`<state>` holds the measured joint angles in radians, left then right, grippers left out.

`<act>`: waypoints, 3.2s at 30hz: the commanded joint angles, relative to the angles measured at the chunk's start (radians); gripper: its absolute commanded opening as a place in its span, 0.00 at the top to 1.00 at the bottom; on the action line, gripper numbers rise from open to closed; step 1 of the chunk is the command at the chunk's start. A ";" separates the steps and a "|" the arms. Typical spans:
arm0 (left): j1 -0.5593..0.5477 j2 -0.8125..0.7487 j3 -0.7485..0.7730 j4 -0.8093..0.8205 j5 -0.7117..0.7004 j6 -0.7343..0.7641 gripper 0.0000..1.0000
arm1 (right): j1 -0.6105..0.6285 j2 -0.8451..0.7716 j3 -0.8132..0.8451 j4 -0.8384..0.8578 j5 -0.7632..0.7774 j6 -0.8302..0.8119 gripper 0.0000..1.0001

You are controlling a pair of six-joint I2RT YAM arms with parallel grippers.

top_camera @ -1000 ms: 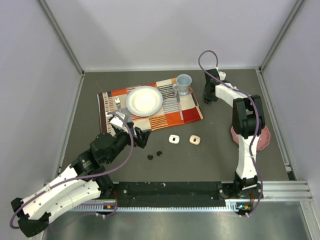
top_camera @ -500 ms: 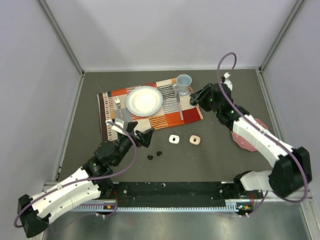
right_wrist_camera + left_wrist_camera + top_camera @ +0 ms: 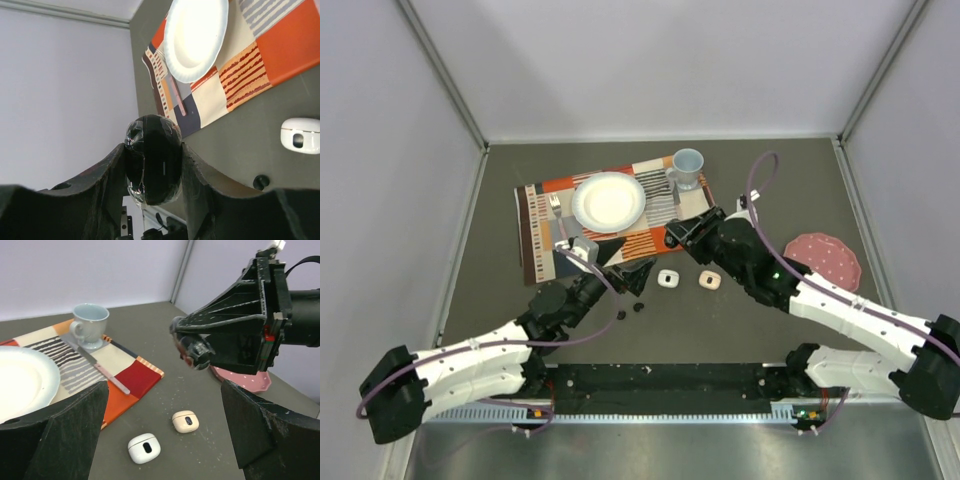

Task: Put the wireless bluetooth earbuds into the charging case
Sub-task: Pass from the right arm to the left, then pass from the left arm to the right

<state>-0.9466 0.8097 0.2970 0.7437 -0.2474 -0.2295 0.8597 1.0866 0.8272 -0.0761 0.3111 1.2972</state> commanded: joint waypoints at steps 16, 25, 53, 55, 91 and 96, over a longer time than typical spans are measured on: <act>-0.070 0.235 0.080 0.353 -0.001 0.030 0.03 | 0.094 -0.008 -0.022 0.127 0.095 0.083 0.94; -0.070 0.353 0.108 0.476 -0.067 0.027 0.17 | 0.098 -0.013 -0.020 0.139 0.082 0.085 0.94; -0.070 0.514 0.151 0.595 -0.072 0.004 0.48 | 0.099 -0.045 -0.048 0.157 0.103 0.088 0.93; -0.070 0.516 0.152 0.594 -0.072 0.009 0.59 | 0.101 -0.045 -0.050 0.160 0.098 0.085 0.93; 0.123 -0.121 0.149 -0.305 0.553 0.288 1.00 | -0.079 -0.021 0.044 0.116 -0.728 -0.153 0.20; 0.123 -0.141 0.126 -0.259 0.528 0.283 1.00 | -0.079 -0.027 0.018 0.107 -0.725 -0.127 0.29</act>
<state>-0.8268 0.6949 0.4335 0.4156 0.2798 0.0479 0.7830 1.0752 0.8532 -0.0387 -0.3790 1.1175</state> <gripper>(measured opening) 0.307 0.742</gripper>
